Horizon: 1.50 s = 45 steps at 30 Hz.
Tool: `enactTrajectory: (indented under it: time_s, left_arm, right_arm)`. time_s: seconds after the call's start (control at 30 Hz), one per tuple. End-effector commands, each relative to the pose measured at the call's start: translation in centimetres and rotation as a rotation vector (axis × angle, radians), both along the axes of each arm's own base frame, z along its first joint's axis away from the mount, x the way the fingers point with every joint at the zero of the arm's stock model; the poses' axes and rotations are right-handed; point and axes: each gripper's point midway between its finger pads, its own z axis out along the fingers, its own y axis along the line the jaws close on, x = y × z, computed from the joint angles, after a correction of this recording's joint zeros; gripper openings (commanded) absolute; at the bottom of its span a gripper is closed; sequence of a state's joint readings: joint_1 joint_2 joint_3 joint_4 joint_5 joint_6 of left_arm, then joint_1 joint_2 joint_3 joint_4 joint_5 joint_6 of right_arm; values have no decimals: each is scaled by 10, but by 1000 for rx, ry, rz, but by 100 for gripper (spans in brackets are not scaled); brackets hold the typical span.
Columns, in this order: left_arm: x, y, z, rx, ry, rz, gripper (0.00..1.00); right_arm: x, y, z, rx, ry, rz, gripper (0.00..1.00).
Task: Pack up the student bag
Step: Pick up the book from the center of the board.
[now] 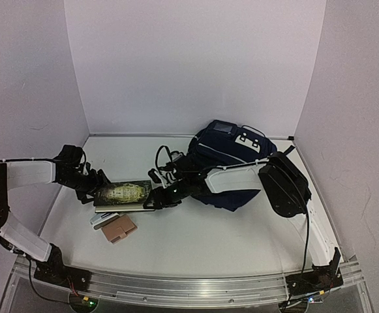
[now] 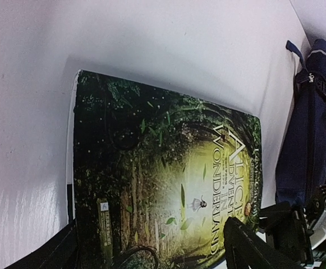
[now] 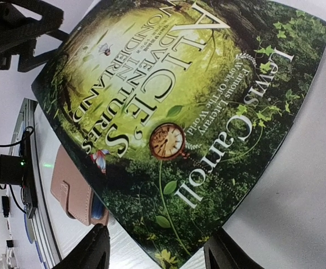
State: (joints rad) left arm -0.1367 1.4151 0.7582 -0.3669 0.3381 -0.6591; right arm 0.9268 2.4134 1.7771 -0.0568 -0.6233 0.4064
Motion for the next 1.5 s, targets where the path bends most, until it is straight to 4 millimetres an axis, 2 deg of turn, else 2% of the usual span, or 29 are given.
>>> enactTrajectory:
  time_s: [0.0,0.17,0.33,0.4,0.47,0.53,0.63,0.73,0.87,1.03,1.13,1.23,1.3,1.47]
  left_arm:
    - [-5,15,-36,56,86,75,84]
    - [-8,23,-52,63,119,117,86]
    - [-15,26,-58,66,141,137,85]
    - [-19,27,-58,71,138,142,86]
    - [-21,30,-58,77,135,143,84]
    - [-20,31,-61,72,143,139,80]
    - [-18,28,-67,61,154,123,75]
    - [-16,25,-70,50,158,110,69]
    - [-12,21,-70,13,156,102,67]
    - [-10,12,-68,-75,121,88,65]
    - [-9,2,-59,-136,76,62,57]
    - [-5,-3,-43,-172,10,39,43]
    - [-3,-6,-25,-191,-46,28,35]
    - [3,-8,28,-209,-196,3,19]
  right_arm:
    - [8,-2,12,-11,-86,-22,58]
    - [8,-4,-2,-44,-85,-20,57]
    - [8,-4,-7,-49,-80,-15,57]
    - [7,-3,-6,-45,-73,-10,65]
    - [4,-2,-3,-28,-64,10,81]
    - [4,0,4,-1,-43,25,91]
    - [14,4,14,42,-12,15,98]
    - [25,10,19,70,13,-14,98]
    - [32,16,6,75,60,-44,91]
    - [44,18,-15,67,98,-94,73]
    - [44,19,-26,76,155,-103,65]
    - [43,23,-22,114,169,-94,54]
    - [41,23,-16,134,172,-85,50]
    - [38,26,17,195,134,-46,47]
